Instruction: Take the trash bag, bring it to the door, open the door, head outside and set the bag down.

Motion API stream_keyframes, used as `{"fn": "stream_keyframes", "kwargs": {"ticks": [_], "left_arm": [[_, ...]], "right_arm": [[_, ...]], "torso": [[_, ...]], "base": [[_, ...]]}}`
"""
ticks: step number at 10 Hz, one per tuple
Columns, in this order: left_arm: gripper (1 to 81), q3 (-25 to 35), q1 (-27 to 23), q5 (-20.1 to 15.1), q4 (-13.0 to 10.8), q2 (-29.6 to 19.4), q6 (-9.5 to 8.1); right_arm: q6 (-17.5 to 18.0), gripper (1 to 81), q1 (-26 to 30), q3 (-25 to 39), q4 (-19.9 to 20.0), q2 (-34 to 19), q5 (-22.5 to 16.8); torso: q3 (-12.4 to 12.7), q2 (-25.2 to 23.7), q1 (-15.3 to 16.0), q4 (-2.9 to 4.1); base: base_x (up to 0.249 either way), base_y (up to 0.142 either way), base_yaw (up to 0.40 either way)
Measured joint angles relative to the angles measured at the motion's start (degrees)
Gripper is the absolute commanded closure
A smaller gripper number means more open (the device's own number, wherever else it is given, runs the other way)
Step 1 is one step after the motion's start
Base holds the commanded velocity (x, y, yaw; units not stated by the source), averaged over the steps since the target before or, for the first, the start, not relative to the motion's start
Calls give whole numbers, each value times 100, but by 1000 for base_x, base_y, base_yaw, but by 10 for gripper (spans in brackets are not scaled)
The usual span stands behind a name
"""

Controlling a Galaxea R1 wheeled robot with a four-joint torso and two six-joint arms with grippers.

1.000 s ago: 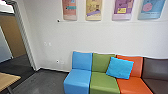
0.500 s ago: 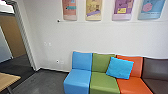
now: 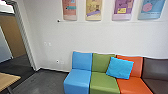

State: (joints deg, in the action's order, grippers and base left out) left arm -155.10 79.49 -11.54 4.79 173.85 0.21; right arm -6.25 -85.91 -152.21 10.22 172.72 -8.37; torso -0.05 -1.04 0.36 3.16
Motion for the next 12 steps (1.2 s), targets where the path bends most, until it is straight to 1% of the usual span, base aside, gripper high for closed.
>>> {"fn": "stream_keyframes", "kwargs": {"ticks": [1, 6, 12], "left_arm": [[811, 0, 0, 0, -55, -1, 0], [811, 0, 0, -9, -77, 5, -2], [811, 0, 35, -50, -121, 13, -2]], "right_arm": [[0, 10, 0, -2, 0, 9, 4], [0, 10, -33, -13, -30, 7, 26], [0, 10, -15, -13, -41, -6, 46]], "torso": [[0, 0, 0, 0], [0, 0, -2, 0], [0, 0, -4, 0]], "base": [[0, 0, 0], [0, 0, 0], [0, 0, -163]]}}
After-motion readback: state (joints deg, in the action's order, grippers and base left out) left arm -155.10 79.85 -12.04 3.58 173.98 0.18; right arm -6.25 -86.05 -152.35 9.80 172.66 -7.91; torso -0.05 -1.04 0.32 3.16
